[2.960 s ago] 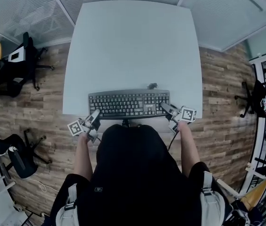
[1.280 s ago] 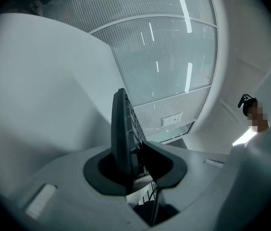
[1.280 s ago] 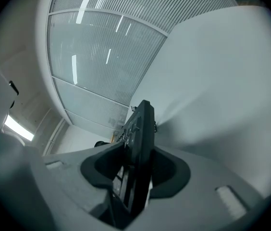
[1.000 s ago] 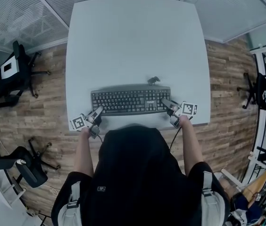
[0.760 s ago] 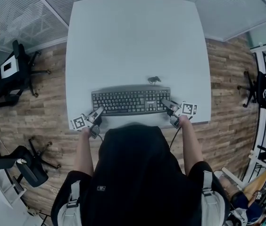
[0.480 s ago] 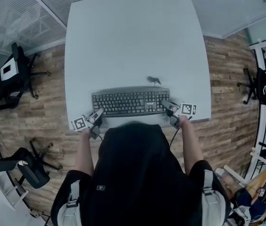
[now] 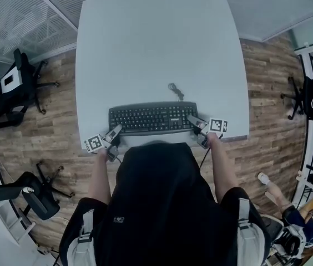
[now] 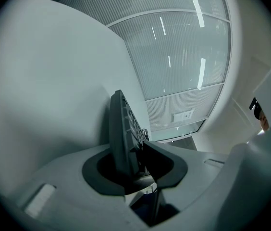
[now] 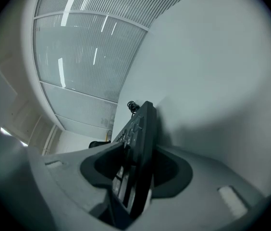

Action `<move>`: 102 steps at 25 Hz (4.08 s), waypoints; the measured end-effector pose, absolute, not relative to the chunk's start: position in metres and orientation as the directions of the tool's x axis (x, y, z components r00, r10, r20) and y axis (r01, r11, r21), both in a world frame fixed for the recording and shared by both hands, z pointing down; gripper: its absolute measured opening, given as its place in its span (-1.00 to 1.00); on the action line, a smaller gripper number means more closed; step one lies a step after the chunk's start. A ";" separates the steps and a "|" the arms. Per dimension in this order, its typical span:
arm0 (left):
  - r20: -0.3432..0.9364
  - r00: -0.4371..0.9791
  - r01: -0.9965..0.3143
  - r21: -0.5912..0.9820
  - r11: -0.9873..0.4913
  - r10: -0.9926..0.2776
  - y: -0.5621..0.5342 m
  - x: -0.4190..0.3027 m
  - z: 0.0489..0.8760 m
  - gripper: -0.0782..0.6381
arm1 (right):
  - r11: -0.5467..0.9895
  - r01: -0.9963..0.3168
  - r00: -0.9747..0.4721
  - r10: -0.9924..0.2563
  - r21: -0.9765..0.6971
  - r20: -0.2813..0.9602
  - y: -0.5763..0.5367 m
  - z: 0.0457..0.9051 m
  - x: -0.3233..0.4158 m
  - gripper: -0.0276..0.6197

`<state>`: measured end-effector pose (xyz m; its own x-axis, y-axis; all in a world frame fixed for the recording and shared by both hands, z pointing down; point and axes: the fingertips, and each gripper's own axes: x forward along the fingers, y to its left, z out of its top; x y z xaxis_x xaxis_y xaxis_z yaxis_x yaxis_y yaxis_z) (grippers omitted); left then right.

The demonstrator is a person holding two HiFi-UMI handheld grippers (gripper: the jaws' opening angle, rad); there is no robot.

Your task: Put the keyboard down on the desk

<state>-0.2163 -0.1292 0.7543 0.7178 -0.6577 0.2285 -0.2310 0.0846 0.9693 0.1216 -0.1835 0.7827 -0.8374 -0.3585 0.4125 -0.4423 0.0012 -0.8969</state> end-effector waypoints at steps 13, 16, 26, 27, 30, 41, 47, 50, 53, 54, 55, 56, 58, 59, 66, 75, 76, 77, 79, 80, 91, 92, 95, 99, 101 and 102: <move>0.379 0.620 -0.434 0.895 0.101 -0.687 -0.133 -0.227 0.774 -0.38 | 0.052 -0.607 -0.730 -0.432 -0.793 0.530 -0.198 0.786 0.129 -0.25; 0.466 0.576 -0.535 0.836 0.121 -0.672 -0.132 -0.232 0.777 -0.28 | 0.063 -0.641 -0.705 -0.442 -0.765 0.554 -0.198 0.786 0.129 -0.22; 0.597 0.483 -0.711 0.694 0.110 -0.641 -0.132 -0.242 0.781 -0.11 | 0.144 -0.779 -0.601 -0.451 -0.610 0.660 -0.196 0.790 0.134 -0.13; 0.600 0.479 -0.718 0.688 0.107 -0.641 -0.133 -0.242 0.781 -0.10 | 0.145 -0.781 -0.599 -0.448 -0.608 0.663 -0.196 0.790 0.134 -0.13; 0.618 0.451 -0.750 0.654 0.103 -0.644 -0.134 -0.245 0.782 -0.09 | 0.157 -0.807 -0.572 -0.446 -0.569 0.689 -0.195 0.792 0.134 -0.13; 0.691 0.342 -0.858 0.506 0.089 -0.637 -0.134 -0.251 0.784 -0.01 | 0.171 -0.880 -0.470 -0.459 -0.444 0.754 -0.191 0.793 0.135 -0.12; 0.740 0.288 -0.905 0.418 0.080 -0.608 -0.134 -0.250 0.788 0.03 | 0.196 -0.905 -0.425 -0.447 -0.377 0.787 -0.191 0.794 0.137 -0.12; 0.755 0.270 -0.921 0.383 0.068 -0.598 -0.134 -0.251 0.790 0.04 | 0.196 -0.910 -0.416 -0.445 -0.366 0.793 -0.190 0.794 0.137 -0.12; 0.769 0.245 -0.937 0.344 0.059 -0.590 -0.134 -0.251 0.791 0.05 | 0.210 -0.916 -0.402 -0.437 -0.343 0.805 -0.188 0.795 0.138 -0.12; 0.775 0.227 -0.947 0.316 0.051 -0.589 -0.135 -0.251 0.791 0.06 | 0.215 -0.918 -0.396 -0.434 -0.334 0.809 -0.188 0.796 0.138 -0.12; 0.781 0.204 -0.961 0.276 0.033 -0.590 -0.135 -0.251 0.789 0.06 | 0.218 -0.920 -0.391 -0.431 -0.327 0.813 -0.188 0.796 0.139 -0.12; 0.786 0.178 -0.974 0.228 0.009 -0.592 -0.136 -0.250 0.787 0.06 | 0.220 -0.920 -0.389 -0.430 -0.323 0.815 -0.188 0.796 0.139 -0.12; 0.787 0.148 -0.987 0.160 -0.034 -0.599 -0.138 -0.248 0.783 0.06 | 0.222 -0.921 -0.388 -0.430 -0.322 0.815 -0.188 0.796 0.140 -0.12; 0.784 0.149 -0.987 0.156 -0.042 -0.603 -0.139 -0.247 0.782 0.06 | 0.222 -0.920 -0.389 -0.431 -0.322 0.814 -0.188 0.796 0.141 -0.12; 0.759 0.177 -0.983 0.165 -0.078 -0.627 -0.140 -0.248 0.780 0.06 | 0.257 -0.913 -0.402 -0.451 -0.316 0.797 -0.190 0.792 0.141 -0.12; 0.652 0.303 -0.952 0.175 -0.251 -0.695 -0.150 -0.228 0.738 -0.40 | 0.489 -0.849 -0.476 -0.544 -0.200 0.691 -0.193 0.752 0.144 -0.41; 0.637 0.336 -0.940 0.176 -0.293 -0.694 -0.149 -0.222 0.733 -0.66 | 0.509 -0.839 -0.486 -0.547 -0.191 0.682 -0.191 0.749 0.143 -0.55; 0.626 0.369 -0.925 0.178 -0.335 -0.687 -0.148 -0.215 0.730 -0.75 | 0.529 -0.829 -0.495 -0.544 -0.182 0.677 -0.188 0.746 0.141 -0.69; 0.618 0.428 -0.894 0.180 -0.410 -0.659 -0.143 -0.201 0.725 -0.75 | 0.572 -0.804 -0.513 -0.530 -0.162 0.675 -0.182 0.743 0.137 -0.90; 0.620 0.445 -0.882 0.179 -0.435 -0.647 -0.142 -0.195 0.724 -0.75 | 0.592 -0.791 -0.521 -0.522 -0.152 0.676 -0.179 0.743 0.136 -0.91; 0.617 0.415 -0.904 0.197 -0.380 -0.669 -0.123 -0.184 0.708 -0.75 | 0.623 -0.766 -0.549 -0.510 -0.156 0.662 -0.162 0.736 0.145 -0.91; 0.615 0.410 -0.907 0.197 -0.372 -0.674 -0.121 -0.184 0.706 -0.75 | 0.626 -0.764 -0.552 -0.508 -0.157 0.662 -0.160 0.735 0.146 -0.91; 0.613 0.395 -0.916 0.200 -0.349 -0.685 -0.116 -0.182 0.701 -0.75 | 0.637 -0.754 -0.560 -0.499 -0.158 0.662 -0.157 0.733 0.149 -0.91; 0.615 0.375 -0.925 0.202 -0.321 -0.693 -0.106 -0.182 0.699 -0.75 | 0.649 -0.743 -0.570 -0.486 -0.162 0.663 -0.153 0.732 0.149 -0.91; 0.618 0.365 -0.930 0.204 -0.306 -0.696 -0.102 -0.183 0.700 -0.75 | 0.653 -0.739 -0.572 -0.480 -0.165 0.665 -0.152 0.733 0.150 -0.91; 0.620 0.359 -0.932 0.205 -0.297 -0.698 -0.101 -0.184 0.700 -0.75 | 0.654 -0.739 -0.572 -0.479 -0.165 0.666 -0.152 0.734 0.150 -0.91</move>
